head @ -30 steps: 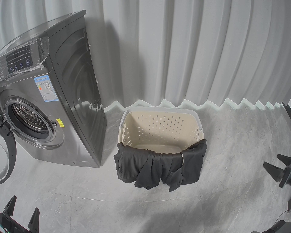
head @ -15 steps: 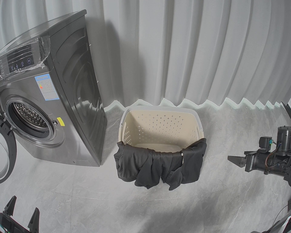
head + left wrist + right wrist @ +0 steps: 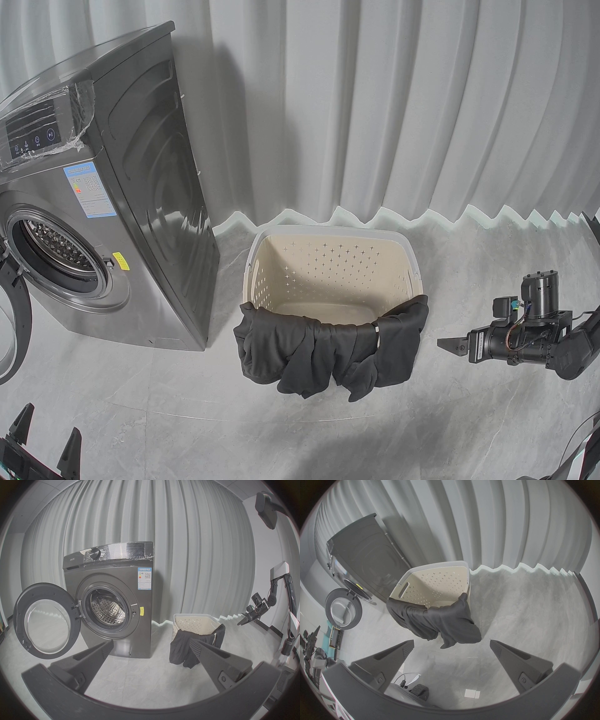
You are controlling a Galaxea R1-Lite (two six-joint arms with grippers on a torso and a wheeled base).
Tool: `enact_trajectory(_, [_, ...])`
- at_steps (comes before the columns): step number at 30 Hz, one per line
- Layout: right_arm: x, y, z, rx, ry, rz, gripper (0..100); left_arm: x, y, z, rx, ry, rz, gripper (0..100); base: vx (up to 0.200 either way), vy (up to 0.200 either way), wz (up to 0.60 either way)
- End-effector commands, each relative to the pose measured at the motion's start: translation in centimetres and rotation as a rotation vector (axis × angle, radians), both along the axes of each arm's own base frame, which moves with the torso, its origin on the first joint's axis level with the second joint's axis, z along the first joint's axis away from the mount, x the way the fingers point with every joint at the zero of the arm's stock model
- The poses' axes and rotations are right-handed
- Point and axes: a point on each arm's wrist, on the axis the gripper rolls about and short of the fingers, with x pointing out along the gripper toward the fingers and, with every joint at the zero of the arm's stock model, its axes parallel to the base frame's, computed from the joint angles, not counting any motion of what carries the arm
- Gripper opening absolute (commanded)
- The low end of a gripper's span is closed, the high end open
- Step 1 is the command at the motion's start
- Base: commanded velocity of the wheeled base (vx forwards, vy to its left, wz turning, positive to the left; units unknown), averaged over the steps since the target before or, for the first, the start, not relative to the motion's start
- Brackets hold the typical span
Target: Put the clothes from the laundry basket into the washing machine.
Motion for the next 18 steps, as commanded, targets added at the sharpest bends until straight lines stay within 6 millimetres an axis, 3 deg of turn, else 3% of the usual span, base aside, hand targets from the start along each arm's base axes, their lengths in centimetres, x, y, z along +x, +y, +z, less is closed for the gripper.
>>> enact_trajectory(1, [0.9,0.4,-1.4,-0.013,0.046,0.001,100,0.0,0.0,-0.5,0.000,0.000,0.000,100,0.000,0.000,0.00])
enact_trajectory(6, [1.2,1.2,-2.3,-0.017,0.067,0.027,100,0.0,0.0,-0.5,0.000,0.000,0.000,100,0.000,0.000,0.00])
enact_trajectory(13, [2.6,2.8,-5.2,-0.001,0.034,0.059,100,0.0,0.0,-0.5,0.000,0.000,0.000,100,0.000,0.000,0.00])
enact_trajectory(18, [3.0,3.4,-5.7,-0.002,0.039,0.073,100,0.0,0.0,-0.5,0.000,0.000,0.000,100,0.000,0.000,0.00])
